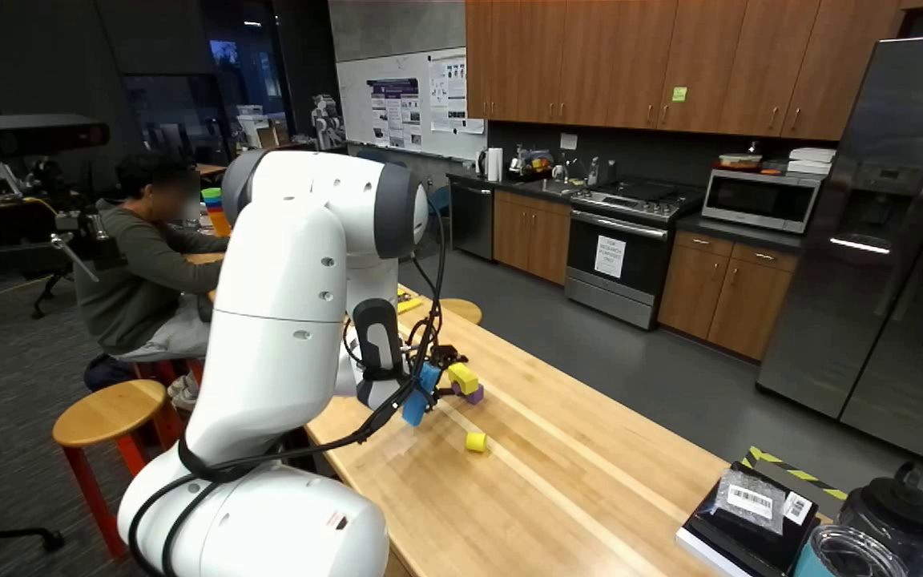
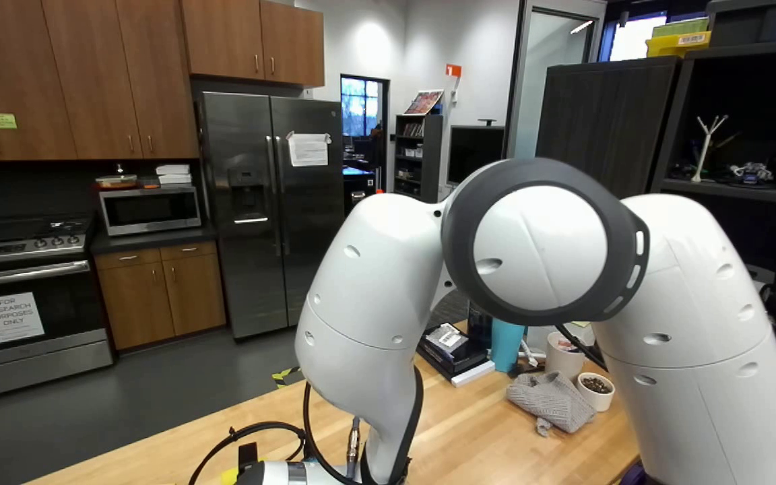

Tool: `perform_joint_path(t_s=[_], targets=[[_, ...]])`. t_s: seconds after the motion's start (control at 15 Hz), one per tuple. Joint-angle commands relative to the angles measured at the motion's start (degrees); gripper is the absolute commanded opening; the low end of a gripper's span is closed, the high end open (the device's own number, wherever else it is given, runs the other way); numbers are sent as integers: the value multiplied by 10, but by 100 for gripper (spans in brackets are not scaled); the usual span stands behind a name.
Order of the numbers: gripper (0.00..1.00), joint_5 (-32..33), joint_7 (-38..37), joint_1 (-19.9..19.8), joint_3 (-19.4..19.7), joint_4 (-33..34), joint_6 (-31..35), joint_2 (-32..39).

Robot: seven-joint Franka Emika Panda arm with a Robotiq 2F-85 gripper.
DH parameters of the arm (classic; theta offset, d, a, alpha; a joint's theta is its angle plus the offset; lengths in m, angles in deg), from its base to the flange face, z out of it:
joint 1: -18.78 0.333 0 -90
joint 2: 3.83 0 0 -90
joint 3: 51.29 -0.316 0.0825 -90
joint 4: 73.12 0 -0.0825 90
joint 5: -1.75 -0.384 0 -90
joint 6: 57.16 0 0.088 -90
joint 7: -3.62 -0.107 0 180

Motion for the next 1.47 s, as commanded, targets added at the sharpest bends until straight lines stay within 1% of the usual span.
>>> perform_joint_path(t_s=[0.0, 0.47, 0.8, 1.2, 1.27, 1.33, 1.4], targets=[[100, 8, 4, -7, -1, -18, 12, -26], [100, 0, 8, -8, -8, -70, 35, -68], [100, -3, 6, -7, -10, -110, 29, -103], [100, 0, 5, -6, -6, -124, 28, -121], [94, -1, 6, -5, -6, -122, 27, -122], [73, 0, 6, -4, -6, -120, 26, -121], [70, 3, 5, -4, -6, -119, 26, -121]])
